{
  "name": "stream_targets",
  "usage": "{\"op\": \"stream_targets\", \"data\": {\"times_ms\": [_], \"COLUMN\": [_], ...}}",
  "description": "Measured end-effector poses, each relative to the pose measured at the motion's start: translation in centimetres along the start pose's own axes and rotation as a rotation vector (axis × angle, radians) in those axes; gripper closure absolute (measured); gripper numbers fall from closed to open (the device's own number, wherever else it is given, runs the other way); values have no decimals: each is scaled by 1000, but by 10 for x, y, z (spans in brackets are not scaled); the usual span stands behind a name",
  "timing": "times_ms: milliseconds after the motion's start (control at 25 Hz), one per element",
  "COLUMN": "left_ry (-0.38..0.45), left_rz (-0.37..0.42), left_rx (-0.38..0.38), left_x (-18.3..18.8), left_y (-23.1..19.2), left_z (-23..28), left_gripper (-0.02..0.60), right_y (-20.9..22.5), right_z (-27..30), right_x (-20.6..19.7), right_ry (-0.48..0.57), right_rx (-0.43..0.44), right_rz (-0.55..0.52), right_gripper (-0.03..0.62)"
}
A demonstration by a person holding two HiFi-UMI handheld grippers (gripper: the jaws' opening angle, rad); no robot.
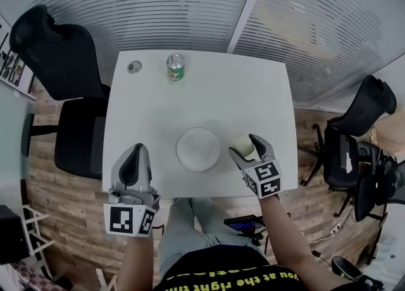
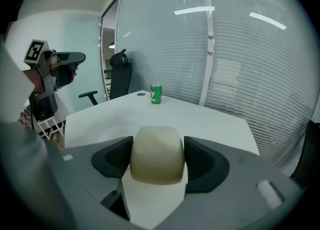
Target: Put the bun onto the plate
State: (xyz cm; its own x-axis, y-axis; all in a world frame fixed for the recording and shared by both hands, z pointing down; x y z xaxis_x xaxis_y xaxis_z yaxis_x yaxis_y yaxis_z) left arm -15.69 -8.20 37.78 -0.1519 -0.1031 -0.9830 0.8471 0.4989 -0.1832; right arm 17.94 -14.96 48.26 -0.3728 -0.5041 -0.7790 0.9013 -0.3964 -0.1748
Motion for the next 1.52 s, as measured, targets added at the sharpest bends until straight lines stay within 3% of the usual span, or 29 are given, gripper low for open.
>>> {"op": "stream_targets", "data": {"times_ms": [1520], "left_ry": [7], "left_rz": [23], "left_rx": [164], "left_x": [12], "left_y": [-27], "left_z": [-59], "left_gripper": [581], "right_y": [-77], "right_z": [38], "right_x": [43], "right_ry": [40], "right_rx": [191], "right_rz": [-109], "right_gripper": [266]}}
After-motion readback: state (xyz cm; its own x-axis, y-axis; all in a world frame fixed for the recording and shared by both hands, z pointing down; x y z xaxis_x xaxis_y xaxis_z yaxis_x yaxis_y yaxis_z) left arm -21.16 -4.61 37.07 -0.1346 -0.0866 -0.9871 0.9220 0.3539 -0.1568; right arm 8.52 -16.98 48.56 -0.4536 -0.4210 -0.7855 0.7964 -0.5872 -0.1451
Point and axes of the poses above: the fingertips, and each gripper's own axes: z forward along the fingers, y to its right, x out of its top, the point moved 10 cm from there along -z, backward along the fingers, and after that the axes turned 14 degrees about -x, right-handed, at the moved point
